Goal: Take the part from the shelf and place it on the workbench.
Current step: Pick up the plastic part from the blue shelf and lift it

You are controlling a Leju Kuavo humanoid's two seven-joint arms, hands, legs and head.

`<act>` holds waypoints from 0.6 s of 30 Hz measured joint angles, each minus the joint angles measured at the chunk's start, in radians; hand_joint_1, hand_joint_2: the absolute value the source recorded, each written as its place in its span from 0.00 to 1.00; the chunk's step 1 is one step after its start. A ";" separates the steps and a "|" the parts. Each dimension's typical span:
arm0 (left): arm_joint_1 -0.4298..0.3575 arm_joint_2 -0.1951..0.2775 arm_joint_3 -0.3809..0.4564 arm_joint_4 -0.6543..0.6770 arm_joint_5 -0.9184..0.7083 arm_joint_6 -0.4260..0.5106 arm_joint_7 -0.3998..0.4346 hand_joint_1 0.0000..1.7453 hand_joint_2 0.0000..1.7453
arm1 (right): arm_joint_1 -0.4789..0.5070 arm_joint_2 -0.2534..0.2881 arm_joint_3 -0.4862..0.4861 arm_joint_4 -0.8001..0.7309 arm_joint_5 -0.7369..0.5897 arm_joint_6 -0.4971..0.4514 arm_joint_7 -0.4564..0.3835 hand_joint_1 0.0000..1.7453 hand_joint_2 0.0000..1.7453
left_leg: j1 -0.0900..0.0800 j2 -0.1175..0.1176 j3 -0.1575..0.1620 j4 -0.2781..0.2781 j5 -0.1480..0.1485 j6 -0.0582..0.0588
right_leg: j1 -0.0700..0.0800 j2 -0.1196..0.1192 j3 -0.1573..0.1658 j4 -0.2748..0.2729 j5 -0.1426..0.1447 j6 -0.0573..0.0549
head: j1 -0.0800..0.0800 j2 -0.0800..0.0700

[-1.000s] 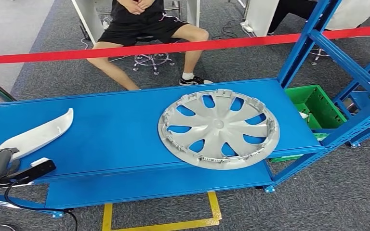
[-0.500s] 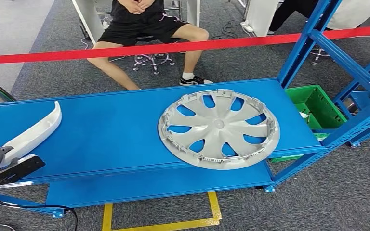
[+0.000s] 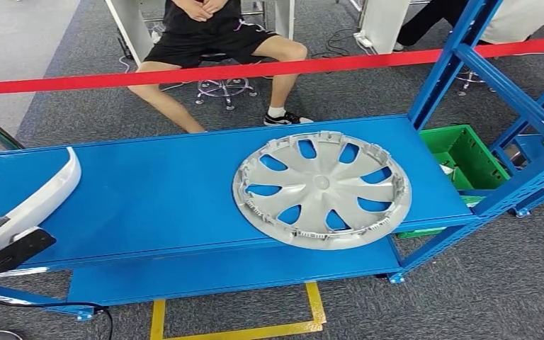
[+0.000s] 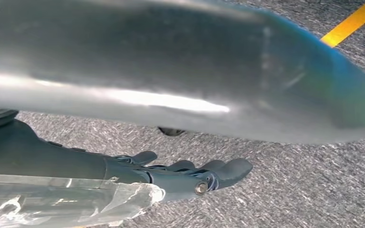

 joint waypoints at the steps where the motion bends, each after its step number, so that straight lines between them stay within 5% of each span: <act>1: -0.002 -0.004 0.004 -0.004 0.007 0.006 -0.001 1.00 1.00 | 0.000 0.000 -0.001 0.000 0.002 0.002 0.000 0.00 0.00 | 0.000 0.000 0.000 0.000 0.000 0.000 | 0.000 0.000 0.000 0.000 0.000 0.000 | 0.000 0.000; 4: -0.013 -0.025 0.023 -0.016 0.161 -0.068 -0.030 1.00 1.00 | -0.001 0.000 -0.003 0.000 0.013 0.005 -0.001 0.00 0.00 | 0.000 0.000 -0.001 0.000 0.000 0.000 | 0.000 0.000 0.000 0.000 0.000 0.000 | 0.000 0.000; 10: -0.034 -0.083 0.106 -0.079 0.890 -0.311 -0.118 1.00 1.00 | -0.002 0.004 -0.023 0.000 0.040 0.006 0.014 0.00 0.00 | 0.000 0.000 -0.001 0.000 0.000 0.001 | 0.000 0.001 -0.001 0.000 0.001 0.000 | 0.000 0.000; 18: -0.027 -0.141 0.117 -0.229 1.230 -0.418 -0.171 1.00 1.00 | 0.000 0.007 -0.027 0.000 0.097 0.029 -0.008 0.00 0.00 | 0.000 0.000 -0.001 0.000 0.000 0.001 | 0.000 0.000 -0.001 -0.001 0.000 0.000 | 0.000 0.000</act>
